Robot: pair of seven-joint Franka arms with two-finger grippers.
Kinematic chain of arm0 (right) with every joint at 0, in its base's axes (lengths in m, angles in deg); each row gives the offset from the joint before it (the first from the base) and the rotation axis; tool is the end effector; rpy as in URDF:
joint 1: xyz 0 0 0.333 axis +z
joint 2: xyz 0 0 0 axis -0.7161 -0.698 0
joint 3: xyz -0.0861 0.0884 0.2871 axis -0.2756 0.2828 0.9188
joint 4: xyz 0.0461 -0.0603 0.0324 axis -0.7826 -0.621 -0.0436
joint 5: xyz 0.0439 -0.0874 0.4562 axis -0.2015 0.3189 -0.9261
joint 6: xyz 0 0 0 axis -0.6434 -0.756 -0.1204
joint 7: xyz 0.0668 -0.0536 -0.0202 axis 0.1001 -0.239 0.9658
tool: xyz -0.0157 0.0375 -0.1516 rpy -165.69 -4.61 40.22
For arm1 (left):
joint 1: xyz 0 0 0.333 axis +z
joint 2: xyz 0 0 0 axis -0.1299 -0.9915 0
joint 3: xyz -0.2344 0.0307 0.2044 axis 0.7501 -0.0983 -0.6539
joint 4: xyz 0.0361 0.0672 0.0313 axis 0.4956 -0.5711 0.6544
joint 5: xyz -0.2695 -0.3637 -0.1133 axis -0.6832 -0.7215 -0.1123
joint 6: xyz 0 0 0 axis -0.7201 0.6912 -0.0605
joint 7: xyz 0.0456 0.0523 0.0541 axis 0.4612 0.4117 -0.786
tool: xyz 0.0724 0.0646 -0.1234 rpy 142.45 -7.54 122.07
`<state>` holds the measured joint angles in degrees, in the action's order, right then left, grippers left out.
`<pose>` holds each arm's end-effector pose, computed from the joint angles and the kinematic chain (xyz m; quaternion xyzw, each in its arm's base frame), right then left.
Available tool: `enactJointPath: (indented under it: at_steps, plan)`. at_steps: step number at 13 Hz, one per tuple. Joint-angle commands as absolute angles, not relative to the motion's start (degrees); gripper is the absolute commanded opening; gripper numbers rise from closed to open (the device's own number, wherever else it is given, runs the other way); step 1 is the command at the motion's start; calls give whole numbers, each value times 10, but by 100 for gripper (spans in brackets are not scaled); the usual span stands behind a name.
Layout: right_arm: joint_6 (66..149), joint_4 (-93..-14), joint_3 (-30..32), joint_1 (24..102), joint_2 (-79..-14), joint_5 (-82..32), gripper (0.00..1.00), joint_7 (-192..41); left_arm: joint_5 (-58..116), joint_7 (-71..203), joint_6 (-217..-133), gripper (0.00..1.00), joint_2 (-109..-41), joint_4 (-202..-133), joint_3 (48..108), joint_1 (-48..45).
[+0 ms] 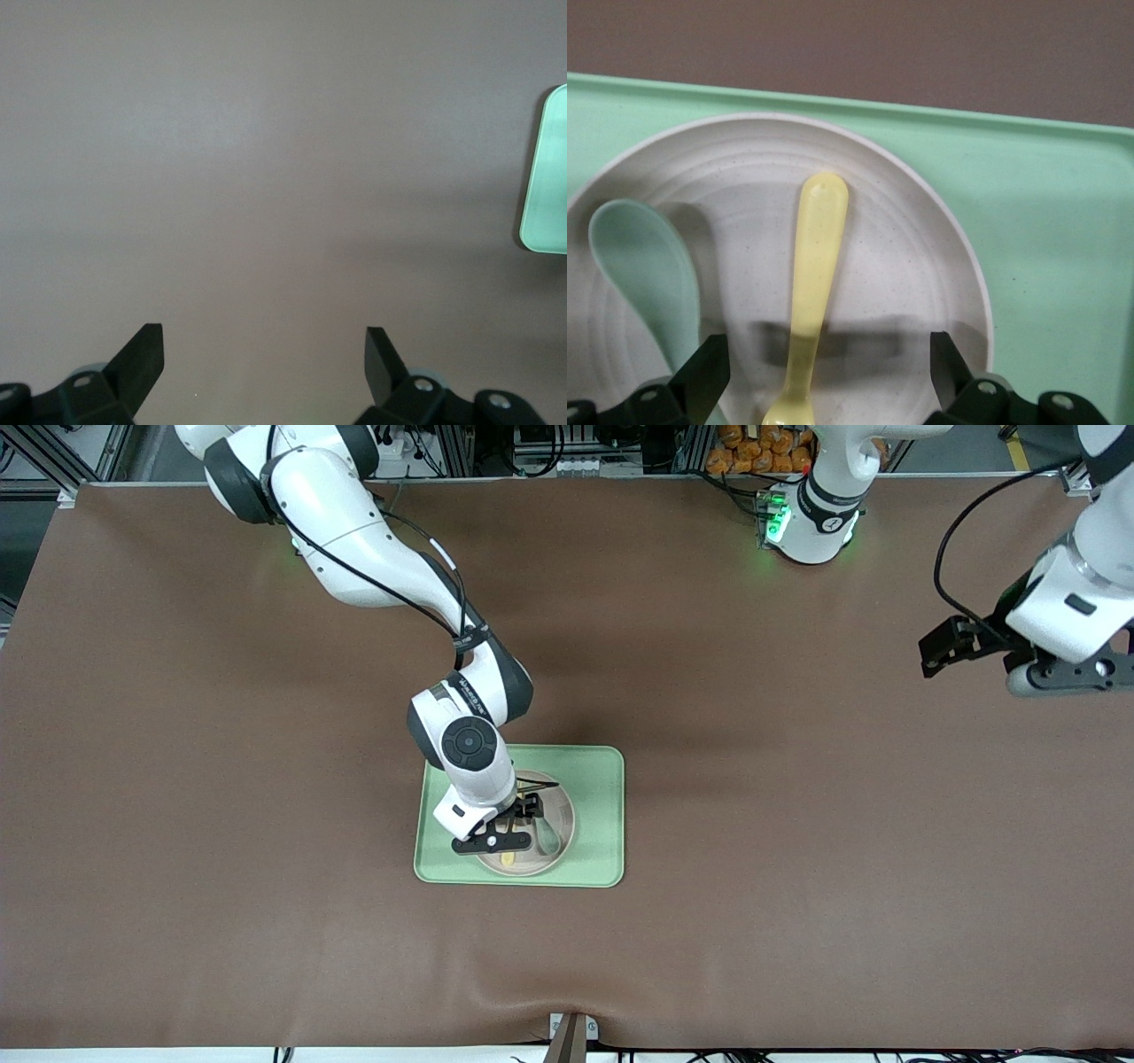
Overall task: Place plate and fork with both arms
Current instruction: 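Withdraw the left gripper while the right gripper lowers to the fork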
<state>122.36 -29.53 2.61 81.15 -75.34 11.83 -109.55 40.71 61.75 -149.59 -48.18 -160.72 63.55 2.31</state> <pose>0.6862 0.4337 0.1007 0.9987 0.0345 0.0381 0.0059 0.6196 -0.0882 0.5616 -0.9996 -0.0130 -0.0031 0.0266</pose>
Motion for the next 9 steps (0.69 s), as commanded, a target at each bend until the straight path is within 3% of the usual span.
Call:
enactJointPath:
  at_steps: [1, 9]
  plan:
    - [1223, -283, 21, 818, -764, 124, 100, -1113, 417, 611, -1543, 100, -457, -1659, 634, 23]
    - [1223, -296, 21, 826, -764, 124, 100, -1119, 406, 642, -1549, 100, -475, -1622, 606, 25]
